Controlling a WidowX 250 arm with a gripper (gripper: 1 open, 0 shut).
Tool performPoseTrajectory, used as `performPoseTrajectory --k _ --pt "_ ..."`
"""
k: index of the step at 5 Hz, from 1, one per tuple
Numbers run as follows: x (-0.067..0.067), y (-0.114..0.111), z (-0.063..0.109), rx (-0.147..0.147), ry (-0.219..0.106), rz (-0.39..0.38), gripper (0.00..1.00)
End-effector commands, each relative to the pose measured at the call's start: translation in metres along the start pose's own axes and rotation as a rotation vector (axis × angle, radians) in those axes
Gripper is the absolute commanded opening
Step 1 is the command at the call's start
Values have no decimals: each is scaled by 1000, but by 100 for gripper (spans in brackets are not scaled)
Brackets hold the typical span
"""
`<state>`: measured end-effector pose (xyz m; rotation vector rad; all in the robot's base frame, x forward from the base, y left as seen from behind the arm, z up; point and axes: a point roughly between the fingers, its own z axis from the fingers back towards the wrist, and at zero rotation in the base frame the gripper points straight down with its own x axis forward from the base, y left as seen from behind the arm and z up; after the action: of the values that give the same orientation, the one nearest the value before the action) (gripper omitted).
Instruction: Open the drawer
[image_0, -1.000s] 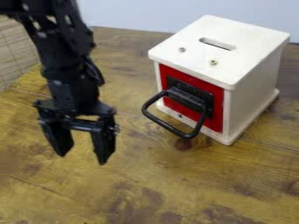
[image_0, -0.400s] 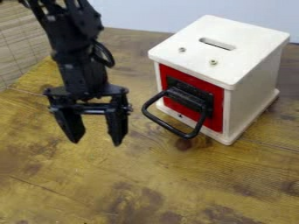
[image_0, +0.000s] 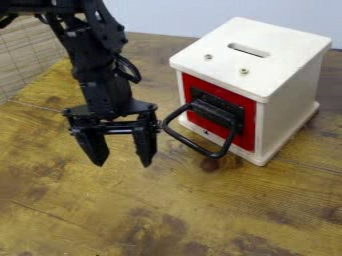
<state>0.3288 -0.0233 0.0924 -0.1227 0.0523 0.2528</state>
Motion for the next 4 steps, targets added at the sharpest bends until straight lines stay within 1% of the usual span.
performPoseTrajectory --k 1,2,4 --pt "-7 -9 13 -18 -29 -11 100" --pt "-11 -10 18 -28 -32 -2 100" --pt "-3 12 12 -40 -29 64 100"
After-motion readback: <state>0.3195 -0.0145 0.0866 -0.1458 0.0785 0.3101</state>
